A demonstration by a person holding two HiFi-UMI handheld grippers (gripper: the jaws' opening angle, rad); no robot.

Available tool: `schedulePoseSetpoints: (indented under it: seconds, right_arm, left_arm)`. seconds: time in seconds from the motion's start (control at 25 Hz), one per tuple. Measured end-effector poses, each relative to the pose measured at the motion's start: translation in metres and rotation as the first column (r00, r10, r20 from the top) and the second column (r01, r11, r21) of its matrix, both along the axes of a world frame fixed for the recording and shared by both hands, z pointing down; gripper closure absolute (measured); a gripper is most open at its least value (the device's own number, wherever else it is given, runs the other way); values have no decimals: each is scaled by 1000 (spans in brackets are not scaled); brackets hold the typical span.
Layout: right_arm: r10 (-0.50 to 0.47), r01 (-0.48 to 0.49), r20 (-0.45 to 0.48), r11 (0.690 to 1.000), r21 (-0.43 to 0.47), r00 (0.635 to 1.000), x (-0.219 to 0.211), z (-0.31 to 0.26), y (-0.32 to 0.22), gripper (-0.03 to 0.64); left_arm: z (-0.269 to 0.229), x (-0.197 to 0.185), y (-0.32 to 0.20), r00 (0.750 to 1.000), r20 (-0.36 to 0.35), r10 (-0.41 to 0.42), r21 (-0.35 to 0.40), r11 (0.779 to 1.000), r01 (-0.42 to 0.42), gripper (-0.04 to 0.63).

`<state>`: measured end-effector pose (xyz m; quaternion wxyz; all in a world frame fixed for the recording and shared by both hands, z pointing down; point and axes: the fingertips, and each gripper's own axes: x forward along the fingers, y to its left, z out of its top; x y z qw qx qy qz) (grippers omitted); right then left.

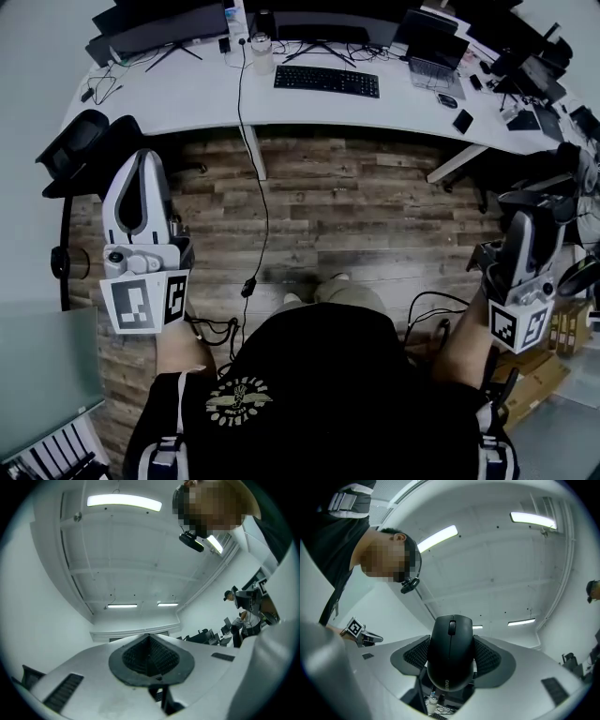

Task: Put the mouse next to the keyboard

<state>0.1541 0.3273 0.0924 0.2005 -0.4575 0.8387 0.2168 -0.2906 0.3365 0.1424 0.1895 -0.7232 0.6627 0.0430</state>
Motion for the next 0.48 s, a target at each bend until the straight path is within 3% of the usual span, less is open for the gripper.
schedulePoseSetpoints:
  seconds: [0.48]
  right_arm:
    - [33,-33,-45,999,-1,998,-6,0,19,330]
  left_arm:
    - [17,-8,15,1000,-1,4,-29,1000,-4,594]
